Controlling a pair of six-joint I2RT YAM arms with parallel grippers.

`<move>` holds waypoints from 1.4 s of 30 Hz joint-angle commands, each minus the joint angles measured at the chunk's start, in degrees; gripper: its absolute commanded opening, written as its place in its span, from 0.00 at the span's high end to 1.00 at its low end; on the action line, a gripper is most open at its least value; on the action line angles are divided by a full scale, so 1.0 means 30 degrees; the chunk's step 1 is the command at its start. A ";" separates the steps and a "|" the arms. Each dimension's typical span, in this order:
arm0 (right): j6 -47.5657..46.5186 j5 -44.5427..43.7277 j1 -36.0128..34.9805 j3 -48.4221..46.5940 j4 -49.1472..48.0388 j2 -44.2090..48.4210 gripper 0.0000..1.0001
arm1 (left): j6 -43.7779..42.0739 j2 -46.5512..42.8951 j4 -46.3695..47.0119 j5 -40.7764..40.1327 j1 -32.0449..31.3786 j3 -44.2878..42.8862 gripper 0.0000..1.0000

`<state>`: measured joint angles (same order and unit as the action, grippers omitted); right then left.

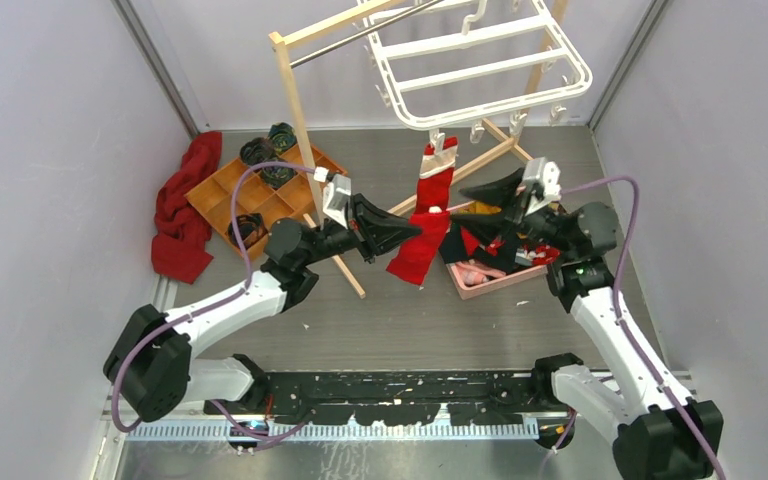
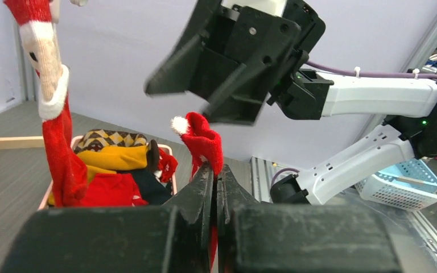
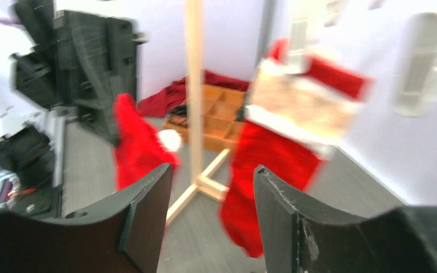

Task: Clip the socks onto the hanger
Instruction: Open the clamp at the hanger.

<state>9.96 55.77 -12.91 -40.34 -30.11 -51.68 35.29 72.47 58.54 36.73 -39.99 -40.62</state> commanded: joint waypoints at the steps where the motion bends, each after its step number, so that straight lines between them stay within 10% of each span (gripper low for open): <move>1: 0.4114 -0.0577 0.3082 -0.1324 -0.5576 -0.0903 0.37 | -0.1870 -0.1098 -0.0637 -0.0397 0.0084 -0.0517 1.00; 42: 0.4943 -0.4229 0.1694 -0.4938 -1.1916 -0.8230 0.31 | -0.3658 0.4176 -0.1677 0.1097 0.0891 -0.5273 1.00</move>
<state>26.11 47.05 -7.16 -52.75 -62.59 -76.09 25.04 84.29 51.92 39.59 -37.74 -53.54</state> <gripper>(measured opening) 0.675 0.016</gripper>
